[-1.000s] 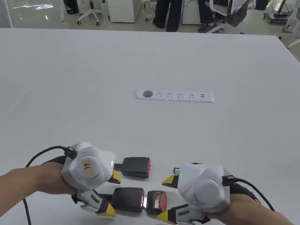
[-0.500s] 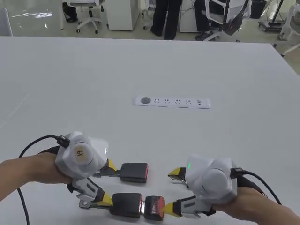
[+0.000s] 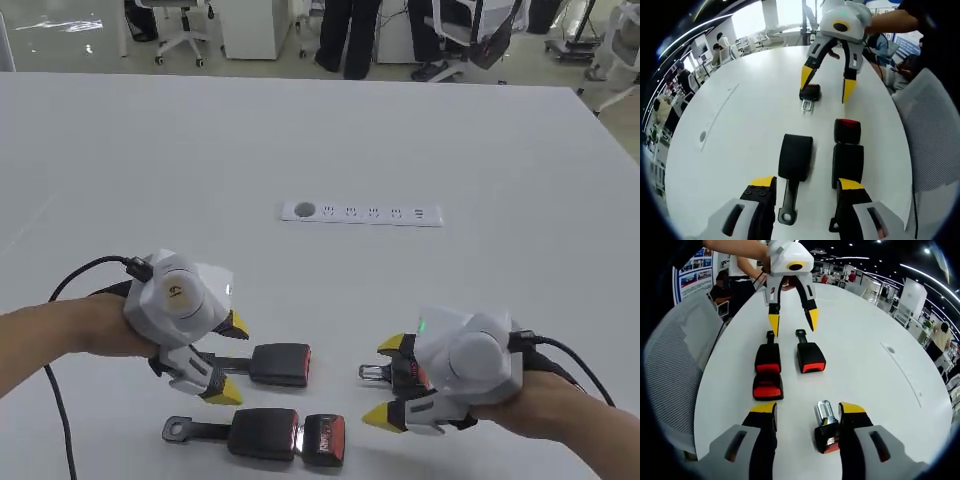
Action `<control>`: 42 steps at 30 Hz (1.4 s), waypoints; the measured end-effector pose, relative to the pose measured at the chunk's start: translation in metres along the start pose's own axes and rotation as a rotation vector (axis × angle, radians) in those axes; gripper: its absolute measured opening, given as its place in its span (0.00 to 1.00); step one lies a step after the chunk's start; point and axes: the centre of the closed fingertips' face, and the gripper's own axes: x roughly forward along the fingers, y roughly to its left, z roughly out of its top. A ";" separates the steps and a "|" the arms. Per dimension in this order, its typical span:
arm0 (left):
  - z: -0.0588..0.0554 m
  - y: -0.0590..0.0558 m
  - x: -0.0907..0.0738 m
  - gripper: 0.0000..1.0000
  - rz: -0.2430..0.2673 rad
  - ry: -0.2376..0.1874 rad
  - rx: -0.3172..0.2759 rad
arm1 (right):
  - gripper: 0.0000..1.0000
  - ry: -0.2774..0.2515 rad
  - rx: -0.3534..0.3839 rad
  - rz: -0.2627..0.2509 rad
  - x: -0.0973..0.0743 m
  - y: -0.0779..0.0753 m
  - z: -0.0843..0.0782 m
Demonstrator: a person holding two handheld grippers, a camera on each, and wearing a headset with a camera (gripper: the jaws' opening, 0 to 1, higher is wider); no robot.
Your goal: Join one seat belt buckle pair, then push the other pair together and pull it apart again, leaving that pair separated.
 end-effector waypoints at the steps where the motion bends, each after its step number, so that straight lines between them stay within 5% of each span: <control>1: -0.001 0.003 0.001 0.49 0.001 0.001 0.000 | 0.47 0.001 -0.005 -0.001 0.000 -0.001 -0.001; 10: -0.002 0.016 0.014 0.48 -0.011 0.009 -0.003 | 0.45 0.027 -0.002 -0.009 -0.003 -0.014 -0.015; 25: -0.010 0.022 0.035 0.44 -0.038 0.046 0.019 | 0.41 0.083 -0.023 0.000 -0.001 -0.027 -0.046; 42: -0.017 0.022 0.053 0.40 -0.075 0.079 0.031 | 0.36 0.118 -0.053 0.038 -0.003 -0.032 -0.061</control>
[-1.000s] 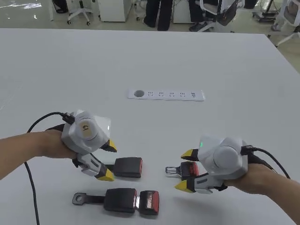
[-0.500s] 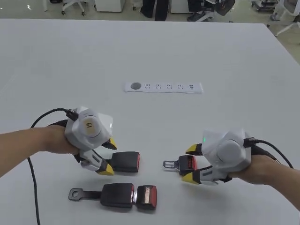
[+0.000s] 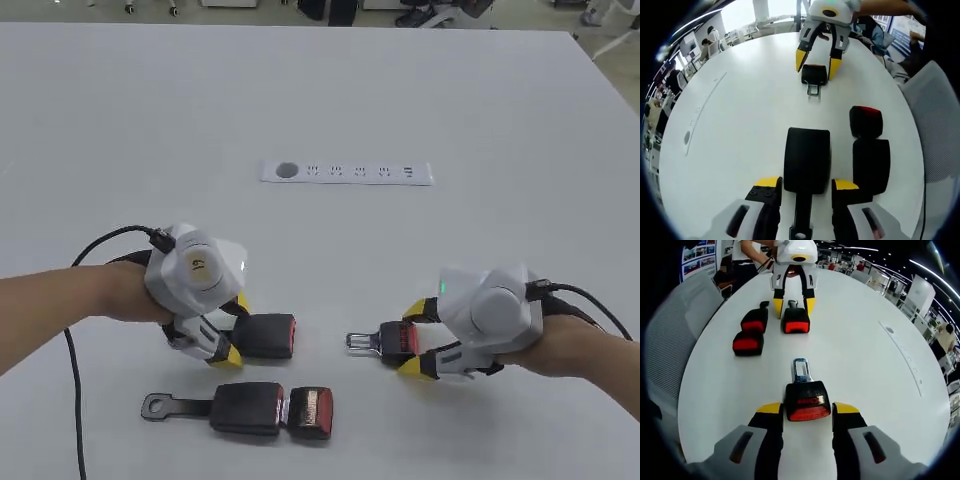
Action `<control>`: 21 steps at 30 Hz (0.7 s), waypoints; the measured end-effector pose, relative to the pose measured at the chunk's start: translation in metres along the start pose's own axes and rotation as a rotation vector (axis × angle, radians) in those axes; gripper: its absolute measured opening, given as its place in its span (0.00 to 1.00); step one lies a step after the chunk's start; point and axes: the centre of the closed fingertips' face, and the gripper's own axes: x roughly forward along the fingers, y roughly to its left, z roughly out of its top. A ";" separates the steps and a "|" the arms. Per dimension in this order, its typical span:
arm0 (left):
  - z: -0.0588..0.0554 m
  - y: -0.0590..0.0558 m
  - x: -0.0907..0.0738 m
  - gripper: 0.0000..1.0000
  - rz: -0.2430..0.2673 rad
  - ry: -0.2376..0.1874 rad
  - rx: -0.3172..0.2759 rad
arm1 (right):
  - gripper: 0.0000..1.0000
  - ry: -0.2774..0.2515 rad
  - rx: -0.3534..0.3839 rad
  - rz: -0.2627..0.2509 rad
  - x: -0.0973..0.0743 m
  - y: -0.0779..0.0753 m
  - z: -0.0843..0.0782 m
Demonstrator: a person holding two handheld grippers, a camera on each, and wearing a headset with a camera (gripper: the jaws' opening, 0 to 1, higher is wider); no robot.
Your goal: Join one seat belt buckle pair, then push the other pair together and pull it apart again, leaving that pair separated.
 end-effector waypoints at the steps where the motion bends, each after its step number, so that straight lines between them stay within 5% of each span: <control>1: 0.000 0.001 0.000 0.40 -0.001 -0.002 -0.002 | 0.36 0.000 -0.003 0.005 0.001 0.000 -0.001; 21: 0.005 -0.001 0.003 0.32 -0.015 -0.033 -0.004 | 0.32 -0.009 -0.011 0.044 0.004 0.000 -0.005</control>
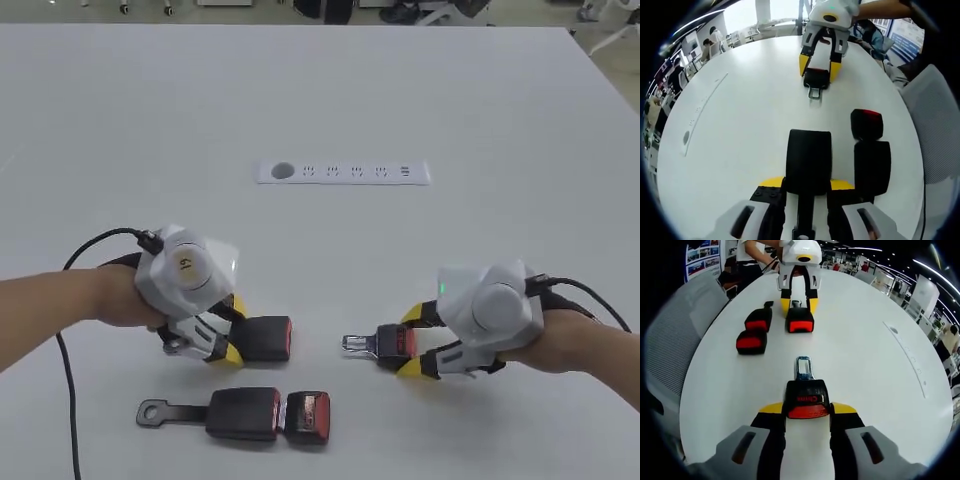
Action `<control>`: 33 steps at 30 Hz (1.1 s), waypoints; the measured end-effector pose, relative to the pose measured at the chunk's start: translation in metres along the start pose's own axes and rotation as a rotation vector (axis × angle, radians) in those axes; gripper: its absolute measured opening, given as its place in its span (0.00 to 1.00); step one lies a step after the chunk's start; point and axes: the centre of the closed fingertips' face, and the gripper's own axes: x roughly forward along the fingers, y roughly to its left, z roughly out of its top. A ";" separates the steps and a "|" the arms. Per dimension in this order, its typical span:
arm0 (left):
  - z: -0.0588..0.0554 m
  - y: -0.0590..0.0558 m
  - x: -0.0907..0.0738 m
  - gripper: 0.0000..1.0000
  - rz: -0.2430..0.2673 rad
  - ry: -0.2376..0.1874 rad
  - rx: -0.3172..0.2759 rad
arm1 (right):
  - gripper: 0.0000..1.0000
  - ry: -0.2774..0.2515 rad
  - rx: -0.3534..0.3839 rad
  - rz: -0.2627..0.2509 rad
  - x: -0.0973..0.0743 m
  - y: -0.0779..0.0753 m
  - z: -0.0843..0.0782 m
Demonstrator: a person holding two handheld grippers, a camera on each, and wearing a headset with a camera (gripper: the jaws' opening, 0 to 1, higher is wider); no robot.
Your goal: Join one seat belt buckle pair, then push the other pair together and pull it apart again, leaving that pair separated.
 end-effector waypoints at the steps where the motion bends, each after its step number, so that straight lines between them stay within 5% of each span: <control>1: 0.001 -0.001 0.000 0.32 -0.001 0.003 0.001 | 0.32 0.000 0.001 0.000 0.000 0.000 0.000; 33: -0.004 0.001 -0.001 0.32 -0.006 0.039 0.001 | 0.31 -0.001 -0.012 0.007 0.005 0.002 0.012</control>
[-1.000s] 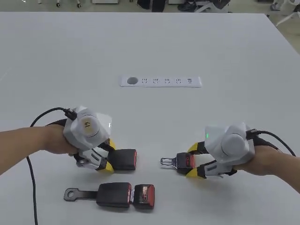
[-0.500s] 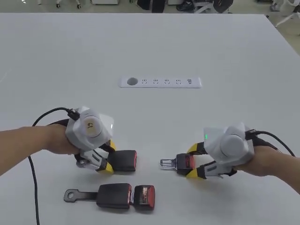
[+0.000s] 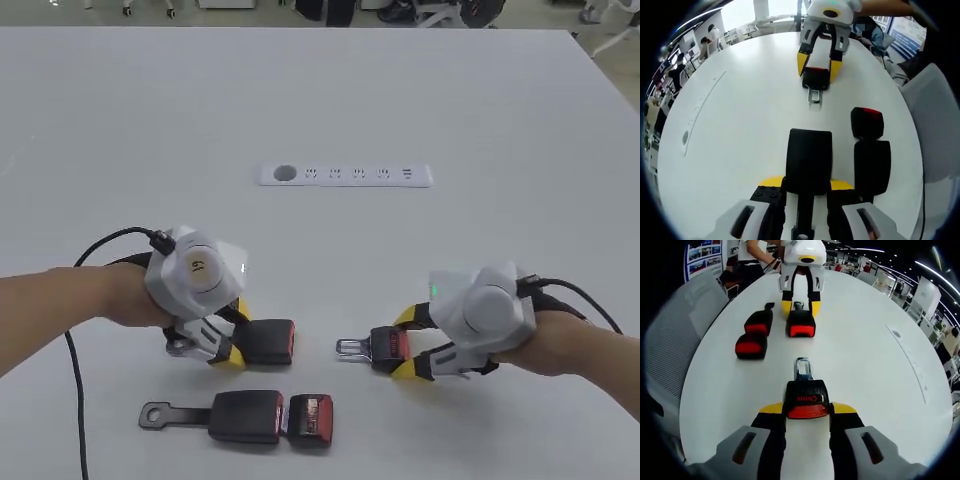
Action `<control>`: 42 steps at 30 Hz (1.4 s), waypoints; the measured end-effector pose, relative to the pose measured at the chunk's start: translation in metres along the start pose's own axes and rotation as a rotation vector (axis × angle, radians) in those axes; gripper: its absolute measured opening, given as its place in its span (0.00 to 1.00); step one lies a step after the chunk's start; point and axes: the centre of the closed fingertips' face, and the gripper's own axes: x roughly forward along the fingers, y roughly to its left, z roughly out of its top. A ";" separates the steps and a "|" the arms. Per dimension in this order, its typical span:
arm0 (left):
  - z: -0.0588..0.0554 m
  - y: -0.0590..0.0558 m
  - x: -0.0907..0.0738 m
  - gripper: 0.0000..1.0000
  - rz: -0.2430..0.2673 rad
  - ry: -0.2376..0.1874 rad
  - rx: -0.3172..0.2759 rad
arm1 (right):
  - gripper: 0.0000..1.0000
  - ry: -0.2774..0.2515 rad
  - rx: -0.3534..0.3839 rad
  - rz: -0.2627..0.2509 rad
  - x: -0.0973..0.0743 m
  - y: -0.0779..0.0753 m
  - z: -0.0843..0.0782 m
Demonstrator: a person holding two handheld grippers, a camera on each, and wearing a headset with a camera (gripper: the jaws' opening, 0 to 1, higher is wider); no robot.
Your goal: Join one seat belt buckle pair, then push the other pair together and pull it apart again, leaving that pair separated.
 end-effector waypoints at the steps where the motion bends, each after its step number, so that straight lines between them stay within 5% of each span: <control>1: 0.000 0.000 0.000 0.32 0.000 -0.001 -0.002 | 0.31 -0.002 0.001 0.000 0.001 0.000 0.001; 42: 0.000 0.001 0.001 0.32 -0.001 0.003 -0.005 | 0.32 -0.042 -0.019 0.028 0.032 -0.004 0.045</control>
